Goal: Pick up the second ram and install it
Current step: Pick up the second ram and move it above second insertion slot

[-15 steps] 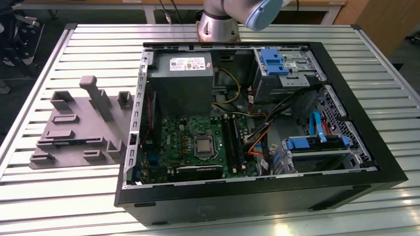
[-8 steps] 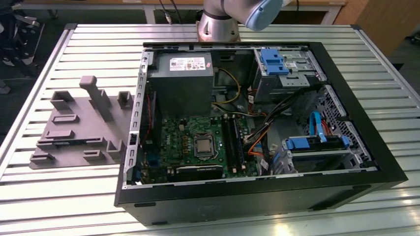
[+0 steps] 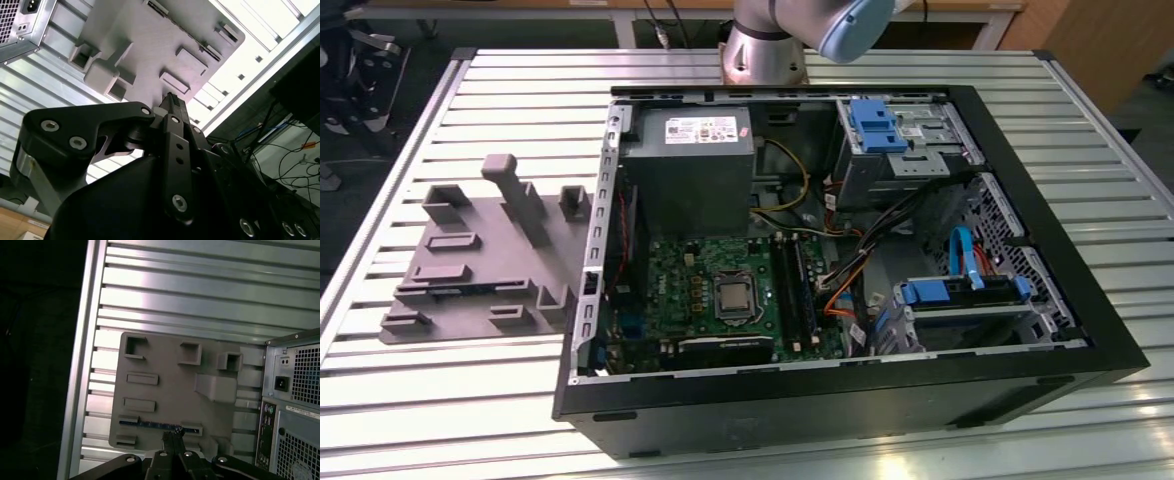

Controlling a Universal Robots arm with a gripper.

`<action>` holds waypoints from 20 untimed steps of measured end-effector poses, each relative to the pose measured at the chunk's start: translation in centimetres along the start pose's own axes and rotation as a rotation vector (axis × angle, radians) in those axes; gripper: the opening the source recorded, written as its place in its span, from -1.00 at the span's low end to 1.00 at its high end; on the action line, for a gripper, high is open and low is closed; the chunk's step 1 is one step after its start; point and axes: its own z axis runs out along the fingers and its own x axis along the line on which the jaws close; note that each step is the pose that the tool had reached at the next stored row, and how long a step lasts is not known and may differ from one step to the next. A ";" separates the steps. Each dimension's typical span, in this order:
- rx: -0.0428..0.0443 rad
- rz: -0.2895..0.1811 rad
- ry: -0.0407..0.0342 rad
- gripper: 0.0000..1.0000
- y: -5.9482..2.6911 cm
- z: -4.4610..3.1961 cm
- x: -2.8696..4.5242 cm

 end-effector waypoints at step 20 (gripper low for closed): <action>0.0063 -0.303 0.0129 -0.79 -0.01 0.20 0.00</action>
